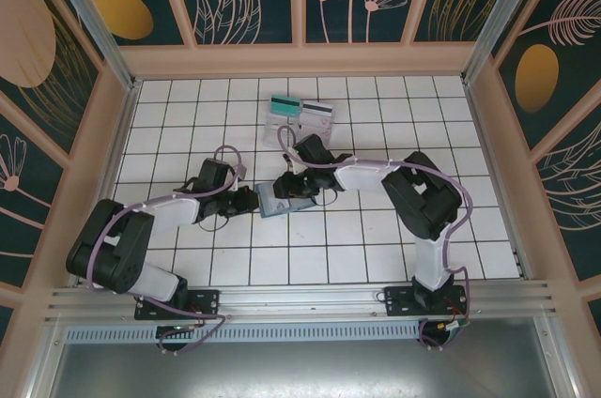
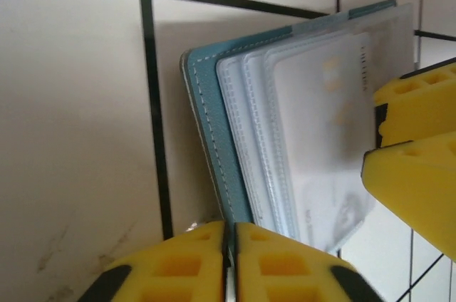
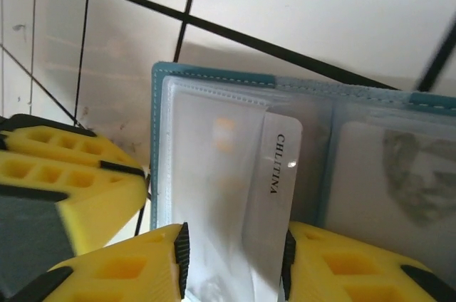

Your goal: Put the credit cards into the card holder

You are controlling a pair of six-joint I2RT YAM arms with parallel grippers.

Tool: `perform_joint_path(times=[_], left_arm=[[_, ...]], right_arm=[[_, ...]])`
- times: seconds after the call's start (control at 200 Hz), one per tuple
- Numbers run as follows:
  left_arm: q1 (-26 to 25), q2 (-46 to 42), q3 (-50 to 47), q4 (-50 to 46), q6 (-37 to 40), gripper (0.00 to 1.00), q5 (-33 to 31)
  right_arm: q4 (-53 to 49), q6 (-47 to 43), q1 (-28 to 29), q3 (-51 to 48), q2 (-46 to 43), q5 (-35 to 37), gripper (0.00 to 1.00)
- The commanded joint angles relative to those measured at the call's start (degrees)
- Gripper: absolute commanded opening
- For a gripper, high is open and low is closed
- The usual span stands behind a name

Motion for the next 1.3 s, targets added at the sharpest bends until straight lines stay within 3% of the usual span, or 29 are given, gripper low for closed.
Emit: perform_joint_path(times=[0.0,0.185,0.305,0.495,0.646,0.861,1.001,1.146,1.296], left_arm=[[-0.3,-2.9,2.1,-2.7,-0.1,0.22,-1.0],[-0.3,-6.0,6.3,-6.8,0.2,0.32,-2.7],[-0.3,-2.7,11.5,-10.2,2.9,0.33,-6.3],[-0.2,8.9,20.1,-10.8,7.5,0.19,-8.2],[-0.2,15.7,23.5,-10.9,8.8,0.14,-7.5],[-0.6,14.7,13.5,-5.1,5.1,0.08,-2.0],[-2.2,8.1,4.4,-1.1,0.5,0.07,0.1],[-6.0,1.2,-3.6,5.2,-7.4,0.07,0.7],[-10.5,-0.9,-5.5,10.3,-13.0,0.07,-0.8]], right_arm=[[-5.4,-2.4,-1.2,-1.3,-4.8,3.9,0.41],[-5.9,-2.6,-2.6,-3.7,-8.3,3.9,0.42],[-4.1,-1.2,-2.9,-7.3,-10.7,2.2,0.41],[-1.0,1.3,-2.7,-13.9,-12.8,-1.5,0.28],[2.5,2.8,-2.7,-18.2,-13.0,0.2,0.27],[7.3,2.6,-3.9,-16.3,-9.0,4.9,0.26],[6.9,1.0,-4.7,-11.5,-6.5,8.1,0.26],[4.0,-1.9,-5.0,-4.0,-1.2,4.3,0.26],[1.5,-5.0,-4.5,2.5,5.0,-2.5,0.26]])
